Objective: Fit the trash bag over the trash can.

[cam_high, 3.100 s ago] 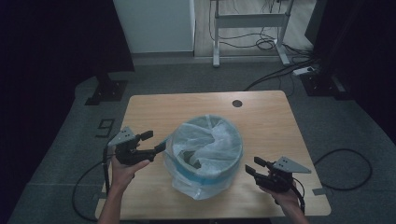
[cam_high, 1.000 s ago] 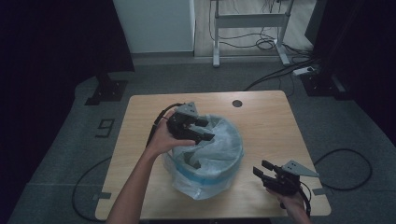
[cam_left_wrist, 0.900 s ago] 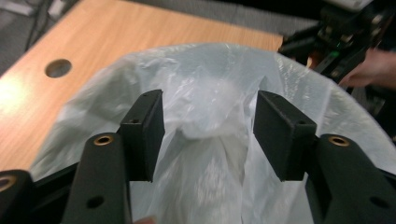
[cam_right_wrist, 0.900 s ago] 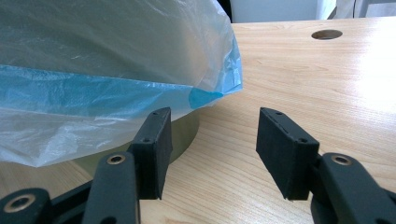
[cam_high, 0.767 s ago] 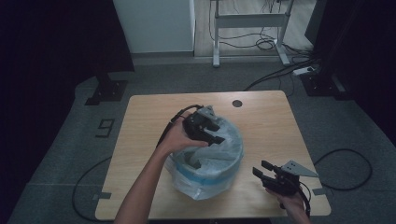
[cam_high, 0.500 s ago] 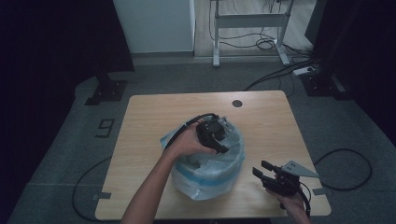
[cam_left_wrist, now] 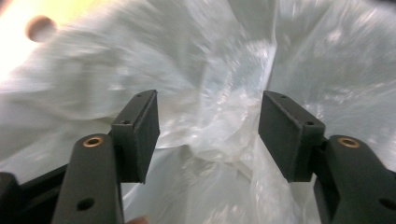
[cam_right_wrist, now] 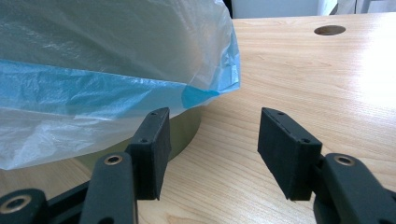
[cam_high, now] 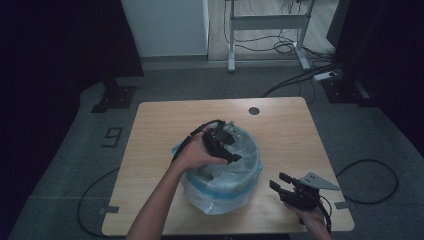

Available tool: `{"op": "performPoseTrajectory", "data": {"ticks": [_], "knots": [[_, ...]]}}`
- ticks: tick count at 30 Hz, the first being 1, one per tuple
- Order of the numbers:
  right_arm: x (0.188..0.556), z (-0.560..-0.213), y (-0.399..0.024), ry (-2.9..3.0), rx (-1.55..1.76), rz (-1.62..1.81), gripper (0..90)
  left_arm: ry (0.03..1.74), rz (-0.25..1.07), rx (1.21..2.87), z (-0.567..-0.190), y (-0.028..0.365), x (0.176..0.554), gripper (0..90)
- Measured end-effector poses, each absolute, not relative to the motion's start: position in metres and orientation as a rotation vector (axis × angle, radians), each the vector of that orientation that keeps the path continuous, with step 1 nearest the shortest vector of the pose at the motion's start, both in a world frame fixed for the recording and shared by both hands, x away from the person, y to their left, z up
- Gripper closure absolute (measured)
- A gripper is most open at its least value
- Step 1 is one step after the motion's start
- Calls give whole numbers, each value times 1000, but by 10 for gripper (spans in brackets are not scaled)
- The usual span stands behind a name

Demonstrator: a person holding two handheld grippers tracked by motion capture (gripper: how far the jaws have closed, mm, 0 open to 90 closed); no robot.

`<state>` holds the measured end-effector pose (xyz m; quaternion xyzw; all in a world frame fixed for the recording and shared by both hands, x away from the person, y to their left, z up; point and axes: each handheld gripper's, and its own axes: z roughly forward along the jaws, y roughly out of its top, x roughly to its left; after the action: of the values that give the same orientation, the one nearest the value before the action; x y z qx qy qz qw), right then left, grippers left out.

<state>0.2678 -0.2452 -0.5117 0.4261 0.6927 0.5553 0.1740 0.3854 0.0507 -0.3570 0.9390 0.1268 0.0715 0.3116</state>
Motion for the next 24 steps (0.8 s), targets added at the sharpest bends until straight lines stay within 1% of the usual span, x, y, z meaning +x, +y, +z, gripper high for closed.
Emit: {"op": "performPoseTrajectory", "data": {"ticks": [6,13,24], "knots": [[268,-512,-245,1959,1211,1569,425,366,217,2350,-344,81,373,356],[268,-512,-243,1956,1211,1567,422,408,253,2283,-342,111,357,340],[269,-514,-243,1959,1214,1535,417,484,310,2105,-347,169,319,318]]}}
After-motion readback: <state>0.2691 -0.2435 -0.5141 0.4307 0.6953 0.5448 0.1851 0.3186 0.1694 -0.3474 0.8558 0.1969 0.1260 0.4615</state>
